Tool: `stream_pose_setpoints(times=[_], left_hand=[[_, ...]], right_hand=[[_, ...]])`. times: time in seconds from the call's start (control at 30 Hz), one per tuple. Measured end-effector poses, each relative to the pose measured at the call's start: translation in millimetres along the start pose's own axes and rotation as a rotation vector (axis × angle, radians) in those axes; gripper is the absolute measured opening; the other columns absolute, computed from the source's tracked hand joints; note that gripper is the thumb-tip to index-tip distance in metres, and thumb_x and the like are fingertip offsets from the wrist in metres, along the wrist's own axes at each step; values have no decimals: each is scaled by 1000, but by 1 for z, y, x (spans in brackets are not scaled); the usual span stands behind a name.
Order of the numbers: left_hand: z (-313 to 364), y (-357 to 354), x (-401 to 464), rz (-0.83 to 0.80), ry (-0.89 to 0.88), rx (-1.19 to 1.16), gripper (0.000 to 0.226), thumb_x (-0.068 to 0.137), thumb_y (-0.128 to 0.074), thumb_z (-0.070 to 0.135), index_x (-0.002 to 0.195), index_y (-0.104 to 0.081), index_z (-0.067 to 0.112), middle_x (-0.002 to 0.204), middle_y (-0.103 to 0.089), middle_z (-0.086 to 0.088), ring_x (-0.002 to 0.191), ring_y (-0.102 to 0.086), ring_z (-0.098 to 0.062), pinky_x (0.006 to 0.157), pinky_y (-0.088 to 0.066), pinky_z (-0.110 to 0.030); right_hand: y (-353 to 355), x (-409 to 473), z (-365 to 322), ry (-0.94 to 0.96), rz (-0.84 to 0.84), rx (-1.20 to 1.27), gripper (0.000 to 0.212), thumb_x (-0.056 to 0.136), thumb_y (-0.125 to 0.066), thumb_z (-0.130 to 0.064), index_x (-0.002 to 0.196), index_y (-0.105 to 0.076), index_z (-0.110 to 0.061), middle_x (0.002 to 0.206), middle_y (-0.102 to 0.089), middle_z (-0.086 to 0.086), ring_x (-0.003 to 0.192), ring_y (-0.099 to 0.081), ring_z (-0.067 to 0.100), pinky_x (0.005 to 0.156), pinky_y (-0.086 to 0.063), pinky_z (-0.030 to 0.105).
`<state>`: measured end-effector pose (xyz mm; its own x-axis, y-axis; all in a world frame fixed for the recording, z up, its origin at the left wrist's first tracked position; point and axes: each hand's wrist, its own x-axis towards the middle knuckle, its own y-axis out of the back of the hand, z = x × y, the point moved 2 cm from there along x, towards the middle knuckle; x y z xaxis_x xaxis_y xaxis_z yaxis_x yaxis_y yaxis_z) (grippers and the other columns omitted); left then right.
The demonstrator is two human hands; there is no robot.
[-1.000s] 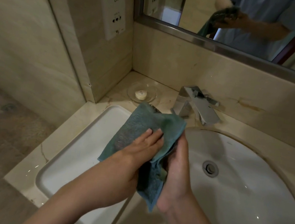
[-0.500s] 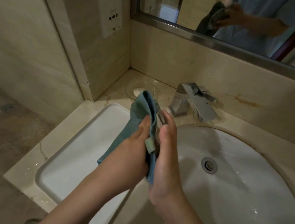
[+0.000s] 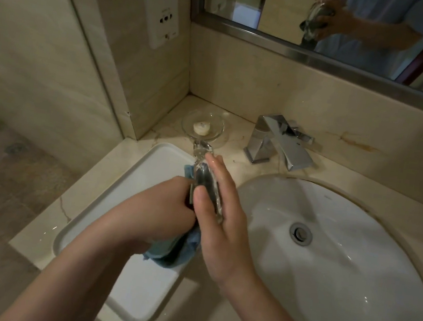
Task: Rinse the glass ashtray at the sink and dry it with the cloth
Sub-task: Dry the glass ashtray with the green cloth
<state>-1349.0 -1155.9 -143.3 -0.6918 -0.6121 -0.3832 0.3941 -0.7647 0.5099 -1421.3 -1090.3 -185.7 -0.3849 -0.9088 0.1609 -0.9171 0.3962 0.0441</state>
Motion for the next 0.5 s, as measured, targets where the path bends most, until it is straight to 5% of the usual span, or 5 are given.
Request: stream_pose_setpoints(times=[0.23, 0.4, 0.5], left_hand=[[-5, 2, -8, -140, -36, -70, 25, 71, -54, 9, 89, -71, 10, 93, -74, -12, 92, -69, -26, 87, -53, -48], [-10, 3, -18, -180, -67, -317, 29, 81, -54, -5, 88, -74, 15, 89, -77, -5, 86, -72, -16, 75, -57, -25], [-12, -1, -23, -221, -110, -423, 33, 89, -49, -7, 90, -74, 15, 93, -76, -4, 90, -71, -17, 75, -55, -20]], right_hand=[[6, 2, 4, -127, 40, 116, 37, 79, -35, -63, 115, -45, -61, 125, -48, -37, 118, -43, -16, 93, -38, 5], [4, 4, 12, -409, -23, 521, 71, 69, -45, -71, 121, -58, -25, 124, -61, 11, 120, -55, 25, 104, -40, 50], [4, 1, 16, -512, -59, 726, 65, 73, -36, -74, 100, -71, -27, 96, -73, 4, 99, -67, 20, 85, -54, 37]])
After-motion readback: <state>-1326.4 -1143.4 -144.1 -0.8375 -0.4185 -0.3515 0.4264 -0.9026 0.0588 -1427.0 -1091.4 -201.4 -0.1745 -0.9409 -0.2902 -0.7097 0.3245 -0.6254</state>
